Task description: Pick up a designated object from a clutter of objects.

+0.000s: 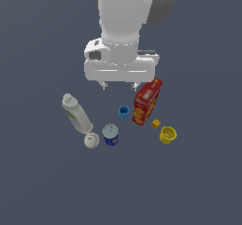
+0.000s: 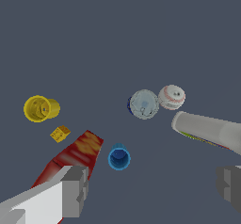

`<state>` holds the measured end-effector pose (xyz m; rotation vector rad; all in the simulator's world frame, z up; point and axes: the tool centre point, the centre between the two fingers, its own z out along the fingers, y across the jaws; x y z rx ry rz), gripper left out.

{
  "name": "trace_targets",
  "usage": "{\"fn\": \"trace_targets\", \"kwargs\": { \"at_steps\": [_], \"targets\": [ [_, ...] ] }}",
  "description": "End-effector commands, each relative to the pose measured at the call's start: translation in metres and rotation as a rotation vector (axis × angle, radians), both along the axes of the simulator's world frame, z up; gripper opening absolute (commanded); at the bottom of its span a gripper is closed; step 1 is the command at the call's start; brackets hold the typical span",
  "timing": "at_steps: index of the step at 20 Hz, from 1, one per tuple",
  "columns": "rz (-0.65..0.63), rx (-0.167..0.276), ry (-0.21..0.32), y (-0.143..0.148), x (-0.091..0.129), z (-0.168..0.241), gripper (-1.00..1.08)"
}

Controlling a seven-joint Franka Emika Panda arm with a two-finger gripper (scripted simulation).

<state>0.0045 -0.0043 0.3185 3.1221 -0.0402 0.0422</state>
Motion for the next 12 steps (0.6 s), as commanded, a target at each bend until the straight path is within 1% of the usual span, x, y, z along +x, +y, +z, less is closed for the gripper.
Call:
{"fn": "trace_targets", "kwargs": {
  "at_steps": [1,4,9,12],
  "targets": [
    [0.0,0.0,0.0,0.0,0.0,0.0,1.0],
    [-0.005,0.003,0.01,-0.002,-0.001,-0.004,1.0],
    [-0.03,0.015,0.055,-0.012,-0.008,-0.023,1.0],
    [-0.036,0.018,0.064,-0.014,-0.009,-0.027,1.0]
  ]
}}
